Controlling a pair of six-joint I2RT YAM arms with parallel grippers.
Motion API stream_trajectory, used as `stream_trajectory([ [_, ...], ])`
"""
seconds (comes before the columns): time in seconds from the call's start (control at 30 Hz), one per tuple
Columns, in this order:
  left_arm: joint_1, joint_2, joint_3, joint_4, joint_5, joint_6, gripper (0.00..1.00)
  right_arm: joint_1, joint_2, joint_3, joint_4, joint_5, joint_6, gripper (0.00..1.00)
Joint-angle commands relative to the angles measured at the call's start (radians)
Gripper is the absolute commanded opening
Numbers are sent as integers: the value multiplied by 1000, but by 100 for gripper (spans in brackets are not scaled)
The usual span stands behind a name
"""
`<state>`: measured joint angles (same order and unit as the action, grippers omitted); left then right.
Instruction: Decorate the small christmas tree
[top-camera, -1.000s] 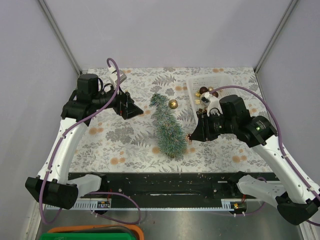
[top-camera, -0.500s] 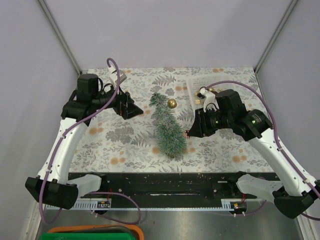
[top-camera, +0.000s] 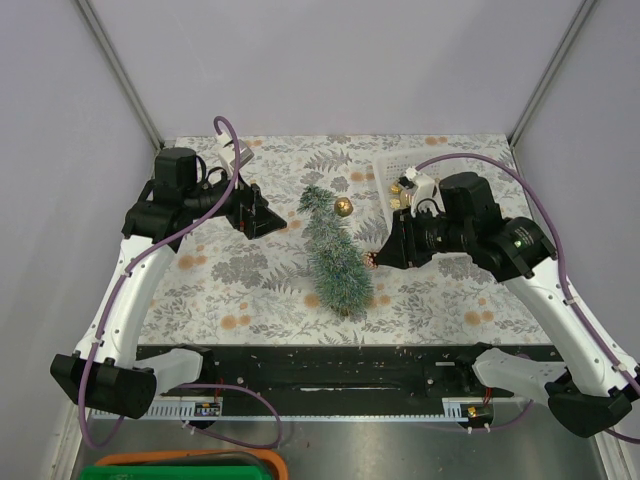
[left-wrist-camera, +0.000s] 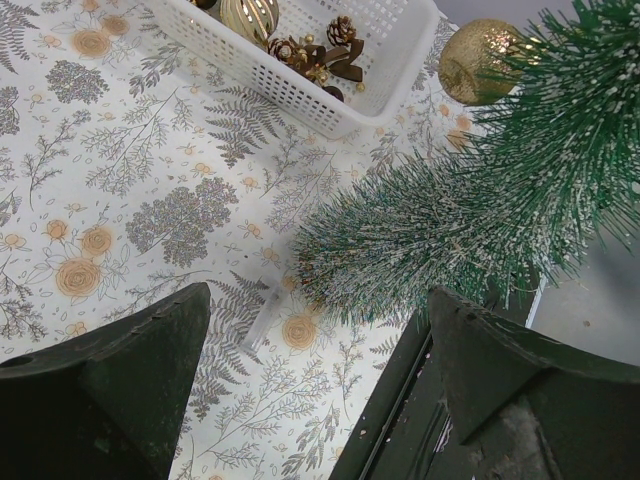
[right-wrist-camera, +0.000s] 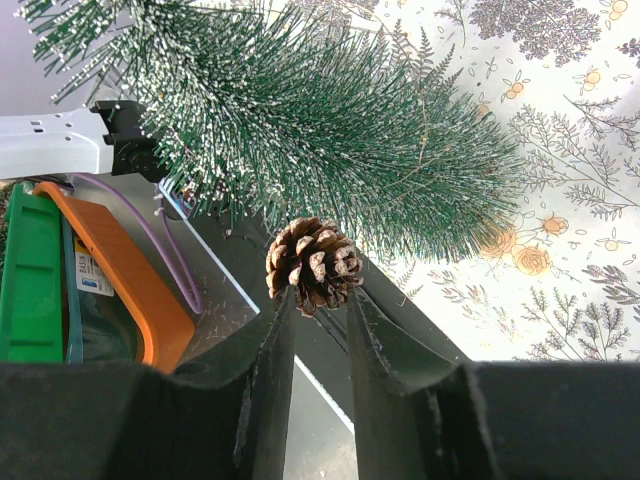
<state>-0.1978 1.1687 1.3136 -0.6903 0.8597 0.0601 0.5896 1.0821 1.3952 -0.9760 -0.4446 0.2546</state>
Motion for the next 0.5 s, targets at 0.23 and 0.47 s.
stream_trajectory([
  [0.23, 6, -15, -1, 25, 16, 18, 94, 19, -10, -2, 43, -48, 11, 32],
  [0.47, 6, -14, -4, 26, 16, 20, 94, 22, -39, -56, -7, 18, -1, 32],
])
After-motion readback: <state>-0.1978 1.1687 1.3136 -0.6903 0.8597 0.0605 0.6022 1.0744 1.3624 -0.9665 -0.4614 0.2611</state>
